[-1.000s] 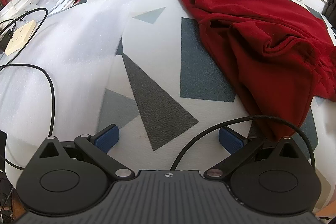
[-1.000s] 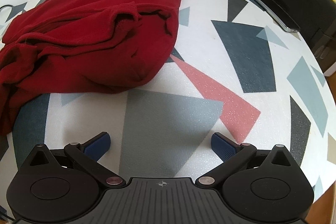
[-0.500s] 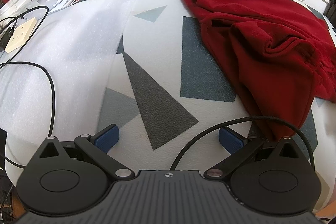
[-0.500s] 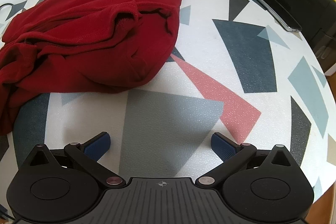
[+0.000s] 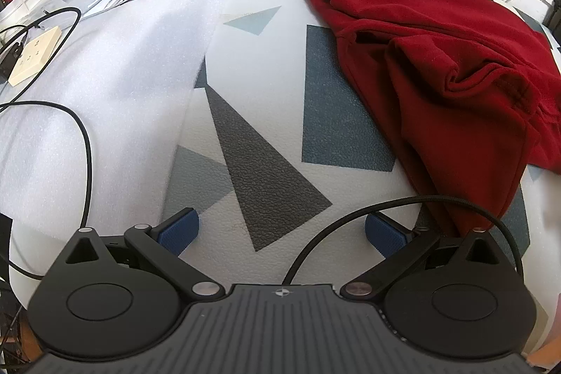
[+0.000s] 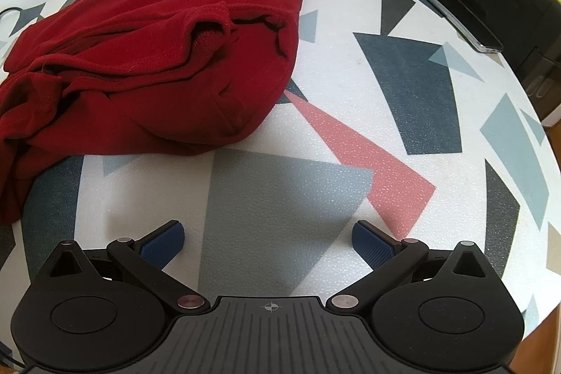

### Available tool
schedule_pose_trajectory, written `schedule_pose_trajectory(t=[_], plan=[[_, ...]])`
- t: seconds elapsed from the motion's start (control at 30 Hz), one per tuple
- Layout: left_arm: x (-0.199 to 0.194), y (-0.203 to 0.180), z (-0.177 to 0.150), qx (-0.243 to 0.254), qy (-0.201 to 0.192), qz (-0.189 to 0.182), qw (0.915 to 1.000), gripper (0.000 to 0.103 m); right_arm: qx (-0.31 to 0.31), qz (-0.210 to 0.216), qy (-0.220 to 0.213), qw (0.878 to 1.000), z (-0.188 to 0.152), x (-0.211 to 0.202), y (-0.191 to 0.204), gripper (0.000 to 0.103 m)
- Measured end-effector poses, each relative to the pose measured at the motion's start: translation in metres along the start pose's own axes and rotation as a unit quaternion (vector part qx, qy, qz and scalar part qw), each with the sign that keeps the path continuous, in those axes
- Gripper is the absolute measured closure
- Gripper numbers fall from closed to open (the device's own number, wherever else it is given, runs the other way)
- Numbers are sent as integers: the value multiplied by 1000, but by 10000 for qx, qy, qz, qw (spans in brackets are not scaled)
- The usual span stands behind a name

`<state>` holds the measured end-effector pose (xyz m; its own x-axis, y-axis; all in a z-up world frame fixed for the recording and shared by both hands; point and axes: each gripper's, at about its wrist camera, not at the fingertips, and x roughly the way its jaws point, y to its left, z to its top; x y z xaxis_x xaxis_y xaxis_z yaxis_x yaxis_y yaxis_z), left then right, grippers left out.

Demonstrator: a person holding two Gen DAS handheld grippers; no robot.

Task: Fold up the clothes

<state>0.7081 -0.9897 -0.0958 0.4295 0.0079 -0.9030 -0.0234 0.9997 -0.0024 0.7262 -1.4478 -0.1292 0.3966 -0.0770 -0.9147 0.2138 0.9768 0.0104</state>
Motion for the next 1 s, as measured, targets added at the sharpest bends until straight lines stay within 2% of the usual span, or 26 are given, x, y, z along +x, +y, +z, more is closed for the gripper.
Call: schedule_pose_trajectory(t=[1.0], plan=[[-2, 0, -2, 9, -110, -4, 9999, 0, -14, 8, -107, 9999, -2, -1, 0, 1]])
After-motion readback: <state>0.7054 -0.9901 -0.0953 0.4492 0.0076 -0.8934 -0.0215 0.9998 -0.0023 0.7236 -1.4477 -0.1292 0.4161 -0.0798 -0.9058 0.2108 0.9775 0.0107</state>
